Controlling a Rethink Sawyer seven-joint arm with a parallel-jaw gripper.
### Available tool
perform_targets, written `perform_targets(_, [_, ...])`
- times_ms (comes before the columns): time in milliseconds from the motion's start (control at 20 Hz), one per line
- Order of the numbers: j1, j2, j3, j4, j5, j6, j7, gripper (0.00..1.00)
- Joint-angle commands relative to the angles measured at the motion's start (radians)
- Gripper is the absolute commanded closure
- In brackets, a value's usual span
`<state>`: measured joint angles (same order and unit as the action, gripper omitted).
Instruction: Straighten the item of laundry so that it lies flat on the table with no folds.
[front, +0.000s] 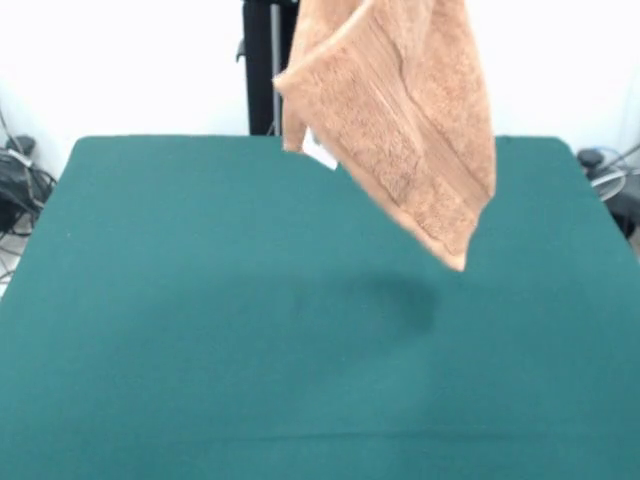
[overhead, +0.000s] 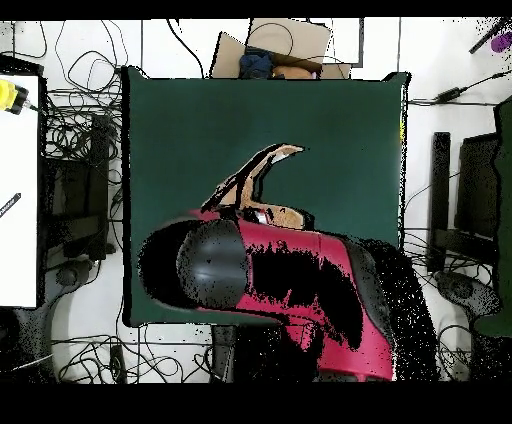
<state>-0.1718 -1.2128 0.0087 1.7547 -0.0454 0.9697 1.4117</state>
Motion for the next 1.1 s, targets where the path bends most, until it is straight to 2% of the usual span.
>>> perform_targets(50, [0.005,0.062,-0.008,0.151,0.020,-0.029,0.184,1.00])
perform_targets(550, [-0.031,0.137,0.015,0.186,-0.004,-0.199,0.144,1.00])
perform_targets(1100, [-0.051,0.173,0.025,0.193,-0.004,-0.262,0.116,1.00])
